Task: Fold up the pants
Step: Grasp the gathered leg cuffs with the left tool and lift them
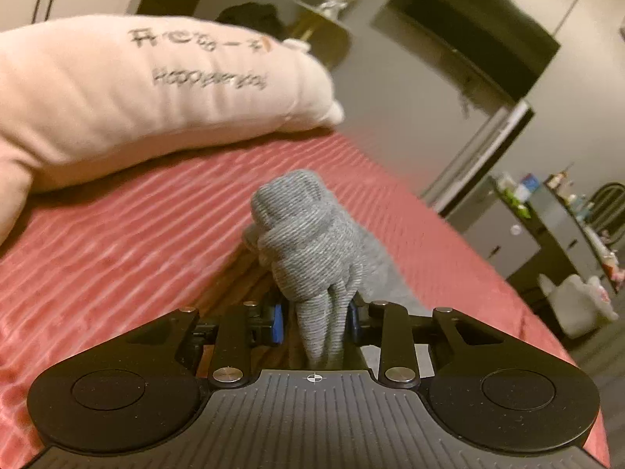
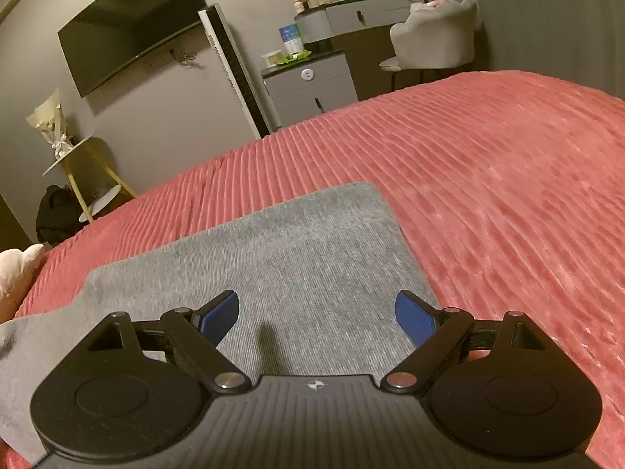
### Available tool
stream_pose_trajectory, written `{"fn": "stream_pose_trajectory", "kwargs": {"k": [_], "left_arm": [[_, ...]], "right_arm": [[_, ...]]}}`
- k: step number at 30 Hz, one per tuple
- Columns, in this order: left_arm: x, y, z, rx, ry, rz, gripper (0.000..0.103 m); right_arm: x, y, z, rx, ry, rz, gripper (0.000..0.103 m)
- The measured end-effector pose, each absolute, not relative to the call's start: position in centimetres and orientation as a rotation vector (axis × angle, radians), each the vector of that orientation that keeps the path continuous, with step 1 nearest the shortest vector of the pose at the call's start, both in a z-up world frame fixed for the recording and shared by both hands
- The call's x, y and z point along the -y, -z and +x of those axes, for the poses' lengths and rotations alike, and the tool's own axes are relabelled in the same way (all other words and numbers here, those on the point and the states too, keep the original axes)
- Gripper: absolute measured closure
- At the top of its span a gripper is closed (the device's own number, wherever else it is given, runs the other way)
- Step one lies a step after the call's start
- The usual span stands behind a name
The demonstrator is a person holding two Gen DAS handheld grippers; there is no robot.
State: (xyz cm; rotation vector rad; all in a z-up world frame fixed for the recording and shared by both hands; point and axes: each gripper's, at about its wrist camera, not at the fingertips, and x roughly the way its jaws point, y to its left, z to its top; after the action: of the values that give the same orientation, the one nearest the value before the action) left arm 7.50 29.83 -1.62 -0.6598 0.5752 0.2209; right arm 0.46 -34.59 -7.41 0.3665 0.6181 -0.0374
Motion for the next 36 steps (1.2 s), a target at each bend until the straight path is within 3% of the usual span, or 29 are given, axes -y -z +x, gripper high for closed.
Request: {"fn": "stream_pose_trajectory", "kwargs": {"k": [2,5,7,9,12,13,16,19,30,36], "left_arm": [[-29.8,1.8,7.8,-0.58,-0.222,-0.654,0.068],[-30.0,3.1,8.3,-0.592,-0.253,-0.683,0.052],[-30.6,4.5,8.7,-0.616,-0.274,-0.746,0.034],[-31.4,6.2,9.0,-0.65,-0.312,-0.819,0.03],[-32.5,7.8,8.8,-0.629,-0.34,-0.925,0.034],[-32.5,7.7,8.8,-0.626,-0.34,-0.932,0.043],[-32.1,6.3,9.1,-0.659,-0.341,-0.848,0.058],[-31.3,3.7,9.0,-0.634,-0.299,-0.757,0.064],[-18.3,-9.2,7.1,-0.407,-0.029,-0.256,0.067],[-5.8,-9.4,5.2,-0.403,0.23,-0.07,0.067]], "right_arm": [[34.5,7.4,0.5,-0.619,0.037,0.368,0.015],[34.4,7.4,0.6,-0.626,0.037,0.363,0.015],[34.4,7.5,0.7,-0.63,0.038,0.361,0.015],[34.4,7.6,0.8,-0.633,0.038,0.358,0.015],[34.2,7.6,0.8,-0.637,0.039,0.353,0.014],[34.2,7.7,0.8,-0.637,0.039,0.351,0.014],[34.2,7.7,0.9,-0.636,0.041,0.349,0.014],[34.4,7.7,0.8,-0.628,0.041,0.363,0.014],[36.2,6.8,-1.3,-0.568,0.037,0.513,0.015],[36.5,6.1,-3.4,-0.524,-0.012,0.577,0.015]]}}
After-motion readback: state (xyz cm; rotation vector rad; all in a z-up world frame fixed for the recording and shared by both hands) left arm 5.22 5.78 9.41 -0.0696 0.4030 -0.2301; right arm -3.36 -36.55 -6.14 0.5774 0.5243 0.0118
